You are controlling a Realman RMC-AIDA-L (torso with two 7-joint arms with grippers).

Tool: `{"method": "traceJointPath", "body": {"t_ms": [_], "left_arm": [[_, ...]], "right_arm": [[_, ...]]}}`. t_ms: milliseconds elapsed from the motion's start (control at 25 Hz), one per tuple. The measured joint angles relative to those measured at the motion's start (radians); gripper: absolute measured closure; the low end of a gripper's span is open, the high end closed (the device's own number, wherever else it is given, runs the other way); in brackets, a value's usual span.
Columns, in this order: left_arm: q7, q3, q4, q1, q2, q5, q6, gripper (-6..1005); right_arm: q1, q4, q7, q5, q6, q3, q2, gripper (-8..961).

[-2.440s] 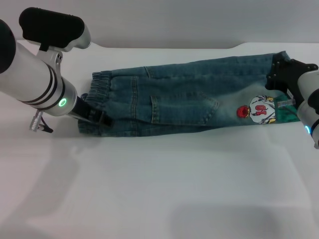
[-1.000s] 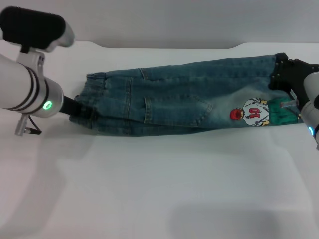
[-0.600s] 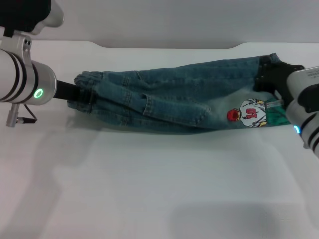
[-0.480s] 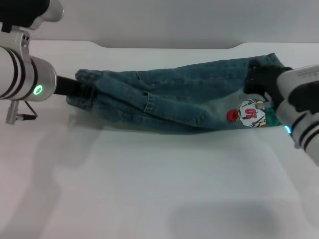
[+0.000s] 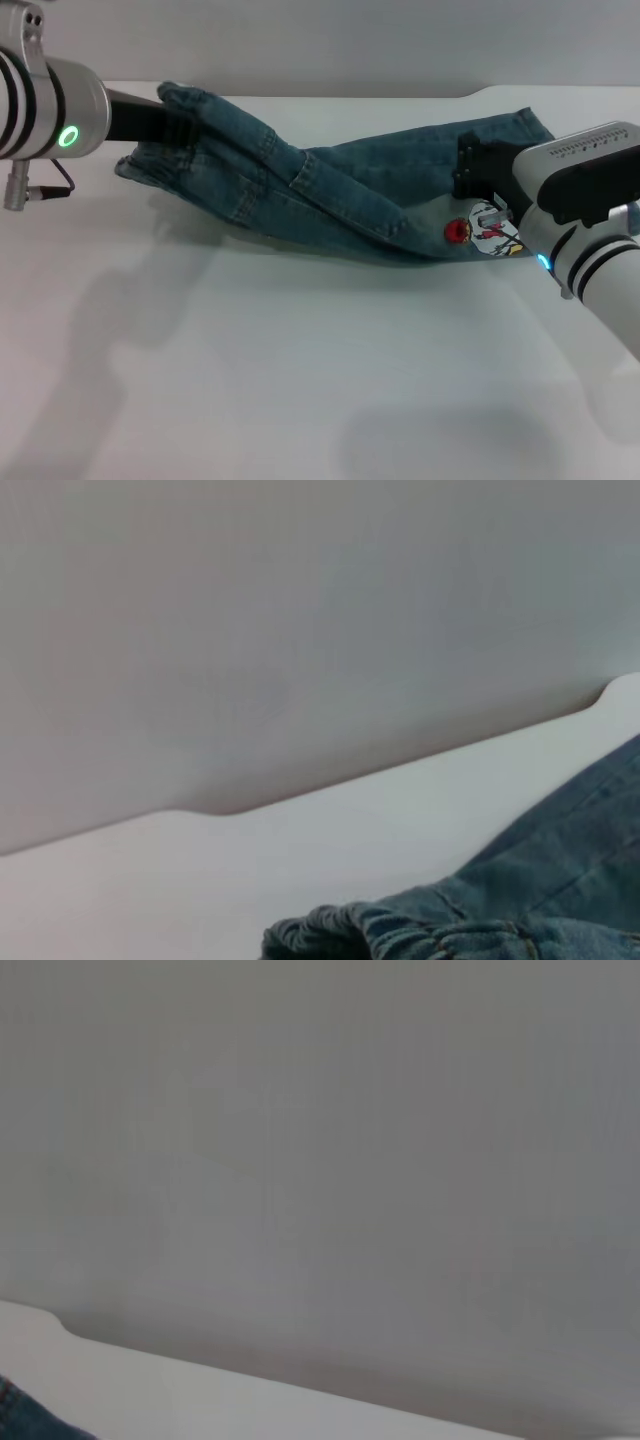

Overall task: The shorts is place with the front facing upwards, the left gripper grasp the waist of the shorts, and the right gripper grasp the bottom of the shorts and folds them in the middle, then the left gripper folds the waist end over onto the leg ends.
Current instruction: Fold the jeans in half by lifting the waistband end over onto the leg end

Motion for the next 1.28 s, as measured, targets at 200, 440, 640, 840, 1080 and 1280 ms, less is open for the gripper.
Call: {"method": "traceJointPath", "body": {"t_ms": [200, 440, 640, 840, 1080, 1280], "left_arm": [[0.000, 0.003, -0.024, -0.005, 0.000, 0.001, 0.001, 813], [0.001, 0.015, -0.048, -0.008, -0.001, 0.000, 0.002, 837], [0.003, 0.023, -0.066, -0.004, -0.001, -0.005, 0.002, 854], [0.007, 0.047, -0.101, 0.000, -0.001, -0.016, 0.025, 883], [0.009, 0.075, -0.123, 0.003, -0.001, -0.017, 0.054, 890], [0.009, 0.093, -0.131, 0.004, -0.002, -0.017, 0.072, 890]], "right_arm": [[0.023, -0.053, 0.074, 0.000, -0.006, -0.025, 0.001, 953], [0.087, -0.139, 0.200, 0.000, -0.050, -0.125, 0.006, 953], [0.108, -0.150, 0.239, -0.001, -0.059, -0.154, 0.006, 953], [0.135, -0.153, 0.305, 0.001, -0.054, -0.223, 0.009, 953], [0.187, -0.166, 0.416, -0.004, -0.052, -0.334, 0.008, 953], [0.204, -0.162, 0.464, -0.002, -0.049, -0.400, 0.011, 953]]}}
